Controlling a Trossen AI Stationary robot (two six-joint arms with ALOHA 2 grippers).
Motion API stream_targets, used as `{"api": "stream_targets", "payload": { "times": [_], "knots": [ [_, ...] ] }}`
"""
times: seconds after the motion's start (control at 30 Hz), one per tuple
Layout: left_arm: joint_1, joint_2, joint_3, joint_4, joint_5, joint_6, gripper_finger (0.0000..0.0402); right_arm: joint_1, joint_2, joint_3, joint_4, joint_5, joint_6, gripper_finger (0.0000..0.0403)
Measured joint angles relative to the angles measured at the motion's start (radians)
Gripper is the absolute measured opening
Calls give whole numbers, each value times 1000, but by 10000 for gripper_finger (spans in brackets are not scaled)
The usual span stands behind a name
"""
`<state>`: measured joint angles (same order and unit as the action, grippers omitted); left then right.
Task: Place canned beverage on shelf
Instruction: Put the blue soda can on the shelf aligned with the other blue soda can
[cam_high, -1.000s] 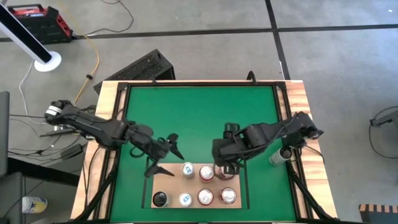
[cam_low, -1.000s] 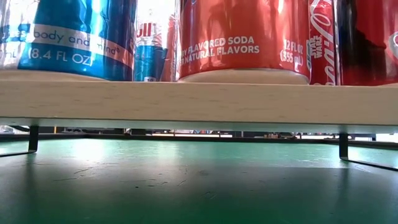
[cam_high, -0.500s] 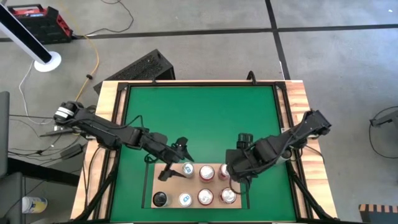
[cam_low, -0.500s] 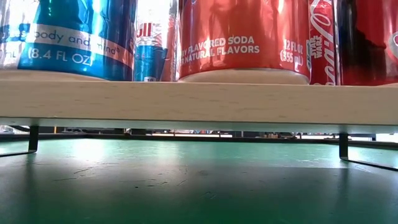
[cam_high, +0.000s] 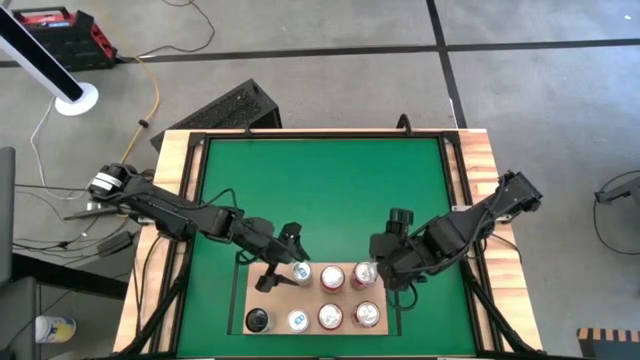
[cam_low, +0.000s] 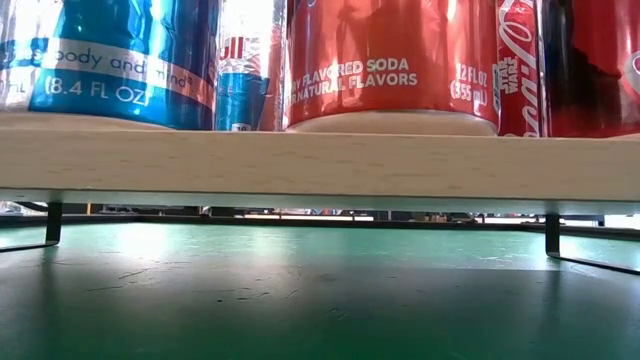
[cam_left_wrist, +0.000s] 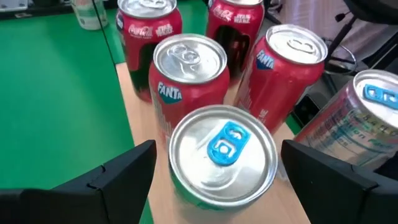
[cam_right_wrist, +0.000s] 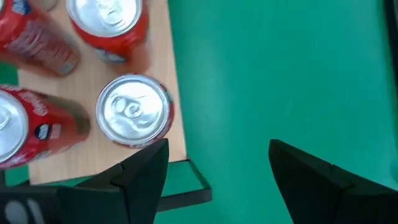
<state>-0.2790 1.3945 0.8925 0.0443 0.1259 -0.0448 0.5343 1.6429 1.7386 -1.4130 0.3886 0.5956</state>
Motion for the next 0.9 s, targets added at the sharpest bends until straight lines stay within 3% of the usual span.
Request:
{"api": "stream_targets", "payload": {
  "times": [0.33, 0.67, 0.9],
  "knots": [
    [0, 0, 0, -9, 1, 11, 324, -2, -4, 0, 17, 30, 1, 302],
    [-2, 0, 0, -9, 26, 42, 225, -13, -4, 0, 41, 33, 28, 302],
    [-2, 0, 0, -7, -5, -35, 221, -13, -4, 0, 41, 33, 35, 302]
  ]
}}
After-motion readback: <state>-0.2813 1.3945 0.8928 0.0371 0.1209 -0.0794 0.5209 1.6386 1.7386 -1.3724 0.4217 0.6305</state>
